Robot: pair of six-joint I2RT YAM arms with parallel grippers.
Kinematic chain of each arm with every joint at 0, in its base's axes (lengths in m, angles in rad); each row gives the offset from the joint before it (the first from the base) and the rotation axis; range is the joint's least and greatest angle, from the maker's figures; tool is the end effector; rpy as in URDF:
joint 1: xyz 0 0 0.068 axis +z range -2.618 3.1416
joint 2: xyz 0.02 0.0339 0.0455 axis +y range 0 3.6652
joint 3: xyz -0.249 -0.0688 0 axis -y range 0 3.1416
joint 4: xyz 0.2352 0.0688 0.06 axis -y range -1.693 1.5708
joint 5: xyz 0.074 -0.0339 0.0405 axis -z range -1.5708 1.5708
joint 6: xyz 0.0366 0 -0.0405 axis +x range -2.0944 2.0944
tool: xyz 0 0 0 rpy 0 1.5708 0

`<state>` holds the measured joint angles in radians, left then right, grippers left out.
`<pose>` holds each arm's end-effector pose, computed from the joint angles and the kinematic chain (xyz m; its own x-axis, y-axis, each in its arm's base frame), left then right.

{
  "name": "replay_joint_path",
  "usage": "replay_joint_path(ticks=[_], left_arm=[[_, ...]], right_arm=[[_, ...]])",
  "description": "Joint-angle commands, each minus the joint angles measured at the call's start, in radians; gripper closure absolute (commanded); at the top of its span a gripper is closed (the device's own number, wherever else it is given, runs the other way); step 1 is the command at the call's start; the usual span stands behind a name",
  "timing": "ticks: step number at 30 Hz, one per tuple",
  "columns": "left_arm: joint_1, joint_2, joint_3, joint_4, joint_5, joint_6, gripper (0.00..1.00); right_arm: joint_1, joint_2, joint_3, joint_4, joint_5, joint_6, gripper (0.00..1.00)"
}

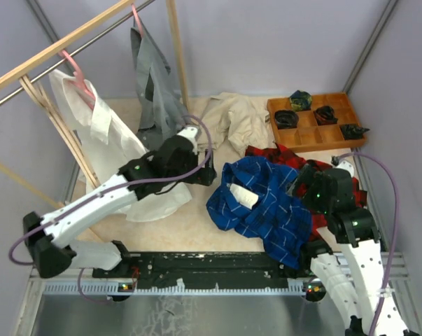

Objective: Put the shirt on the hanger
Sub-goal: Adjust the shirt at the center of the board.

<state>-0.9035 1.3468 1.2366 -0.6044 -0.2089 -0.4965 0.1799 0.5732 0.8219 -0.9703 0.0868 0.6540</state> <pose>0.1842 -0.2215 0.3181 -0.6764 0.1056 -0.7289 0.3972 0.8857 -0.2403 0.1058 0.0160 0.2916 -0.5853 0.5096 -0.6307 0.3047 0.8591 0.4113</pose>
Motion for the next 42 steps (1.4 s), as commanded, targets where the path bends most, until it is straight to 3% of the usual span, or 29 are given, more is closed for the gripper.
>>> replay_joint_path(ticks=[1, 12, 21, 30, 36, 42], left_arm=[[-0.002, -0.172, -0.099, 0.13, -0.078, 0.03, 0.0], [-0.002, -0.328, -0.168, 0.061, -0.127, 0.131, 0.0], [-0.002, -0.42, -0.248, 0.152, -0.175, 0.127, 0.0], [-0.002, -0.382, -0.248, 0.069, -0.154, 0.058, 0.01], [-0.002, -0.4, -0.283, 0.066, -0.18, 0.014, 0.01], [-0.001, -0.395, -0.248, 0.055, -0.209, 0.018, 0.01]], right_arm=[[-0.008, -0.034, 0.078, 0.023, 0.06, -0.055, 0.01], [-0.008, 0.142, 0.181, -0.109, 0.036, -0.07, 0.01], [-0.008, 0.083, 0.071, 0.002, 0.016, -0.03, 0.01], [-0.008, 0.107, 0.013, 0.14, -0.213, -0.124, 0.01], [0.027, 0.165, 0.021, 0.16, -0.143, -0.081, 0.01], [0.177, 0.298, 0.072, 0.181, 0.005, -0.073, 0.01]])
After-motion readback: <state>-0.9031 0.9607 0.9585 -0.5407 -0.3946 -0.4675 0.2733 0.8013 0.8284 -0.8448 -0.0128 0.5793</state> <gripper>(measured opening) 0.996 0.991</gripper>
